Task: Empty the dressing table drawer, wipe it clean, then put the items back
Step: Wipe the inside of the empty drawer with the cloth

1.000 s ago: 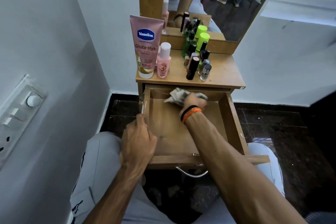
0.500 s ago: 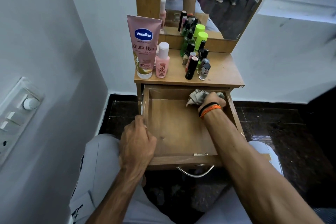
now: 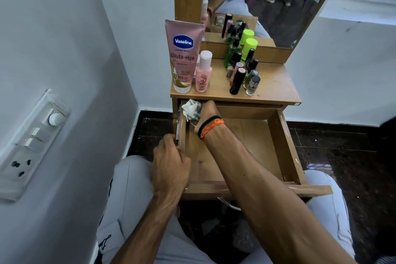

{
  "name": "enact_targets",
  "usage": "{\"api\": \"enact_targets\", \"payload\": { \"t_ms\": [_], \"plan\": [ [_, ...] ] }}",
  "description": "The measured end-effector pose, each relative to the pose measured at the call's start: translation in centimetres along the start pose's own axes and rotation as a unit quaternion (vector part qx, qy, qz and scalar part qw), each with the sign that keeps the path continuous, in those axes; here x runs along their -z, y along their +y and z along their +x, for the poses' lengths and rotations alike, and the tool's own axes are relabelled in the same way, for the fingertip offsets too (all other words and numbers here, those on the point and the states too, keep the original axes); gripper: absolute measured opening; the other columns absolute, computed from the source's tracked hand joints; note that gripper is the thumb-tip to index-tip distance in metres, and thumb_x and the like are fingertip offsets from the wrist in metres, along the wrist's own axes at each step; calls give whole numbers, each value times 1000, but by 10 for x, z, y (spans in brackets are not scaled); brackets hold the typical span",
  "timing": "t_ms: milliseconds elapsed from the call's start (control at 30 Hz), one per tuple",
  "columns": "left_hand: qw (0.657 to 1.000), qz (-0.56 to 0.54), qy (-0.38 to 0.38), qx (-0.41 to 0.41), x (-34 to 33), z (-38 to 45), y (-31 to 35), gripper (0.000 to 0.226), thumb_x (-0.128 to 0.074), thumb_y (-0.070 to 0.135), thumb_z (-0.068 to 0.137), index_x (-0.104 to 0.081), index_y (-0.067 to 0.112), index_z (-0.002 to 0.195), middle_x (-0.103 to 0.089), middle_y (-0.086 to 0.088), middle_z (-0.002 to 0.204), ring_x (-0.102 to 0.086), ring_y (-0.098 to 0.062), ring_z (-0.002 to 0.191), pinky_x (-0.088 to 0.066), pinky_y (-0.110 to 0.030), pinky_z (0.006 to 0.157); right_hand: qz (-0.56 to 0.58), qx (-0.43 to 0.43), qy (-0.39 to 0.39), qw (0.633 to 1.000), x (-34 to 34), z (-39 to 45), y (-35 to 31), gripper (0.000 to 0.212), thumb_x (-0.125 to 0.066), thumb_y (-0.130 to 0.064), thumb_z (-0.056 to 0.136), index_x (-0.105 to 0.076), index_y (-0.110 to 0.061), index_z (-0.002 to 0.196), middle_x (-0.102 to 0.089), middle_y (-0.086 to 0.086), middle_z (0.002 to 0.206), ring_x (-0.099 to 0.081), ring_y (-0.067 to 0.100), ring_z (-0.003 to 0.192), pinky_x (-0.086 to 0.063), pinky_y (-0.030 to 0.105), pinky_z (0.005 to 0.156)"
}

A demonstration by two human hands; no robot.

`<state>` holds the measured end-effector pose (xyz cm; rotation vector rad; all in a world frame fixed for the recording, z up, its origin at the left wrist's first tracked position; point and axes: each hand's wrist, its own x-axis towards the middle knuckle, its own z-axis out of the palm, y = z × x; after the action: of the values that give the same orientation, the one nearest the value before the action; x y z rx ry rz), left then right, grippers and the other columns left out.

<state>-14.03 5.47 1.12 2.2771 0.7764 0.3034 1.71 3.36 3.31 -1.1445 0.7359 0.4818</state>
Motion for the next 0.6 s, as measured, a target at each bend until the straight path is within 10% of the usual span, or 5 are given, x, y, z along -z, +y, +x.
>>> {"api": "enact_targets", "payload": {
  "t_ms": [200, 367, 433, 600],
  "plan": [
    [1000, 11, -1, -7, 1, -2, 2, 35, -52, 7, 92, -49, 11, 127, -58, -9, 117, -53, -24, 111, -43, -32, 79, -121, 46, -74, 989, 6, 9, 6, 49, -36, -23, 102, -40, -3, 146, -52, 6, 114, -58, 18, 86, -49, 37, 92],
    [1000, 27, 0, -8, 0, -1, 2, 34, -51, 9, 94, -50, 10, 128, -59, -9, 118, -53, -22, 109, -42, -31, 78, -94, -2, -43, 995, 30, -1, 4, 25, -50, 0, 91, -58, -5, 114, -63, 10, 90, -60, 19, 70, -56, 31, 65],
    [999, 32, 0, -8, 0, -1, 4, 35, -51, 9, 94, -49, 9, 130, -59, -9, 119, -53, -23, 111, -40, -31, 78, -10, -61, -87, 994, 33, 1, 7, 22, -55, 3, 84, -63, -8, 101, -63, 12, 87, -62, 25, 75, -59, 35, 74],
    [999, 37, 7, 9, 2, -1, 5, 36, -51, 10, 95, -48, 10, 131, -59, -8, 122, -52, -22, 116, -36, -29, 78, -263, 114, -80, 955, 29, 3, 23, 2, -68, -17, 85, -68, -18, 84, -73, 8, 92, -70, 29, 94, -57, 49, 90]
  ]
}}
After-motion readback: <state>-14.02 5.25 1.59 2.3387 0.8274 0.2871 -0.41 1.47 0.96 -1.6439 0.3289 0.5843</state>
